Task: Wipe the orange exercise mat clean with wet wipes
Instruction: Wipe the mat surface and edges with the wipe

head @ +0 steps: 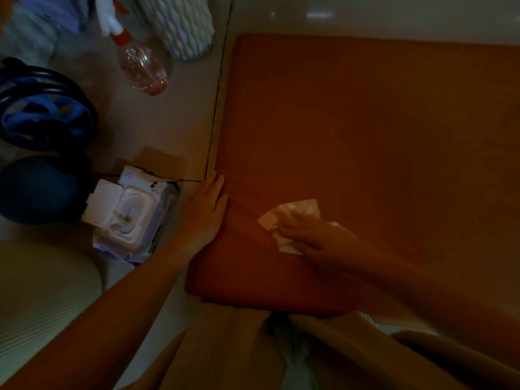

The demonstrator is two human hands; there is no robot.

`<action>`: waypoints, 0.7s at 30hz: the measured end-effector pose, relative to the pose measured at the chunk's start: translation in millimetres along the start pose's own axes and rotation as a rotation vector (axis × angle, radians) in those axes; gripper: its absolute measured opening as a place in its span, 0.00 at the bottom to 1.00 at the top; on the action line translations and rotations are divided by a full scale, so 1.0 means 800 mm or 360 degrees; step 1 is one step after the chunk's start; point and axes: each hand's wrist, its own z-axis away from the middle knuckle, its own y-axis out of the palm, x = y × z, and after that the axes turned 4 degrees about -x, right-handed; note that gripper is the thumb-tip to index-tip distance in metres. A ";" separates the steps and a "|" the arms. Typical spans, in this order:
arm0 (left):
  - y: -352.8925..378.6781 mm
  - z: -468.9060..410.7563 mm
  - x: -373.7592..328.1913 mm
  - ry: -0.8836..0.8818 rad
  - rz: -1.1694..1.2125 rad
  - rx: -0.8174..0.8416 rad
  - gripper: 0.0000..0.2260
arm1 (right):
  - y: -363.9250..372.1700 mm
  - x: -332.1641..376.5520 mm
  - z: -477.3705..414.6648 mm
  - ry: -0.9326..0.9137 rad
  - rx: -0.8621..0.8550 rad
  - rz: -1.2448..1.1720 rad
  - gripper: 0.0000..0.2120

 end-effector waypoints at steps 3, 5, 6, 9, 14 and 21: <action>0.000 -0.005 0.002 0.0030 -0.0091 -0.0036 0.23 | 0.016 0.042 -0.040 -0.0286 0.0118 0.0039 0.22; -0.003 -0.009 0.004 0.0081 -0.0196 -0.0030 0.23 | 0.019 0.061 -0.054 -0.0394 0.0207 0.0080 0.23; -0.005 -0.010 0.006 0.0087 -0.0228 -0.0022 0.23 | 0.018 0.063 -0.055 -0.0431 0.0233 0.0060 0.23; -0.009 -0.010 0.008 0.0071 -0.0282 0.0044 0.23 | 0.019 0.042 -0.030 -0.0451 0.0260 -0.0142 0.22; -0.010 -0.007 0.003 0.0024 -0.0258 0.0093 0.24 | 0.023 -0.001 0.022 -0.0361 0.0107 -0.0143 0.25; -0.007 -0.007 -0.001 0.0052 -0.0386 0.0014 0.24 | 0.038 0.032 -0.027 -0.0325 -0.0082 0.0307 0.25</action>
